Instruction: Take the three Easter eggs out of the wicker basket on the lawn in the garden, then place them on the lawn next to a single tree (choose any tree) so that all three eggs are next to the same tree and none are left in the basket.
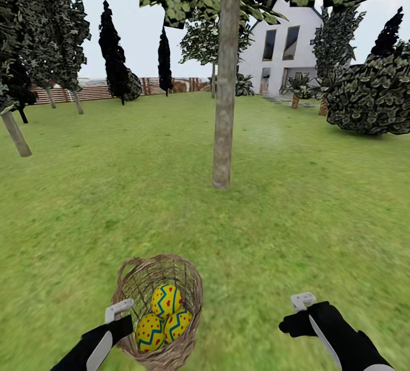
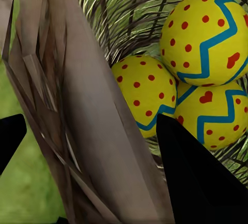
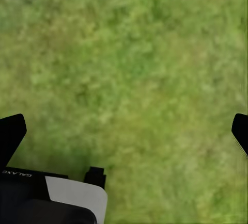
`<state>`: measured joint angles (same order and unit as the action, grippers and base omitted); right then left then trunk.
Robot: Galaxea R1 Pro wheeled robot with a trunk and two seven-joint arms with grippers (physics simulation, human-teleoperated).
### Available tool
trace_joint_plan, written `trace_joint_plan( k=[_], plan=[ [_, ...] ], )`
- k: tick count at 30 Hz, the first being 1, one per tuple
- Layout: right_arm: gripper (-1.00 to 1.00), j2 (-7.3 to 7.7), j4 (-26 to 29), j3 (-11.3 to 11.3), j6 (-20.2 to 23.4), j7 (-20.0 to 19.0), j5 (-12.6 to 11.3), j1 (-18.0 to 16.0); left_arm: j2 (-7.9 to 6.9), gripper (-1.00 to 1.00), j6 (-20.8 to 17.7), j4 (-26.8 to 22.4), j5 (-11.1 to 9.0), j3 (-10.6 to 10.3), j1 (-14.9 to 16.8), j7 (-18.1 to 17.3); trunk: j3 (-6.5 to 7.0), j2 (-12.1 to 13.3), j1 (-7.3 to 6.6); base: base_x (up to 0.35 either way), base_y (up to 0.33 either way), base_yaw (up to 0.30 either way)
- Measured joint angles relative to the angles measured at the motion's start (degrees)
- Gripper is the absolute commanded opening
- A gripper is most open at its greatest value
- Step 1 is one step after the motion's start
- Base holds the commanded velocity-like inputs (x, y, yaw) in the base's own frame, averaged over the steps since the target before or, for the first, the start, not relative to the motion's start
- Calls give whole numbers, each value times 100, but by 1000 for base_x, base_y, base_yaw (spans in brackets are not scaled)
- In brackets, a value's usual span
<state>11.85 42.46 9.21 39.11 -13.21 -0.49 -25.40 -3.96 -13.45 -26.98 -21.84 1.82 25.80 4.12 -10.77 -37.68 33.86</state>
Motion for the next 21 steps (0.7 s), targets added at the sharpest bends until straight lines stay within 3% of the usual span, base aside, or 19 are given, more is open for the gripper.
trace_joint_plan(
  k=[17, 21],
  plan=[
    [100, 6, 0, -7, -5, -7, -12, -3, 2, -100, -1, 18, 11, -17, 2, 0, 0, 0, 0, 328, 0, 0],
    [100, 64, -7, -17, -18, -6, -34, -4, 4, -100, -2, 19, 14, -18, -1, 1, 0, 0, 0, 328, 0, 0]
  ],
)
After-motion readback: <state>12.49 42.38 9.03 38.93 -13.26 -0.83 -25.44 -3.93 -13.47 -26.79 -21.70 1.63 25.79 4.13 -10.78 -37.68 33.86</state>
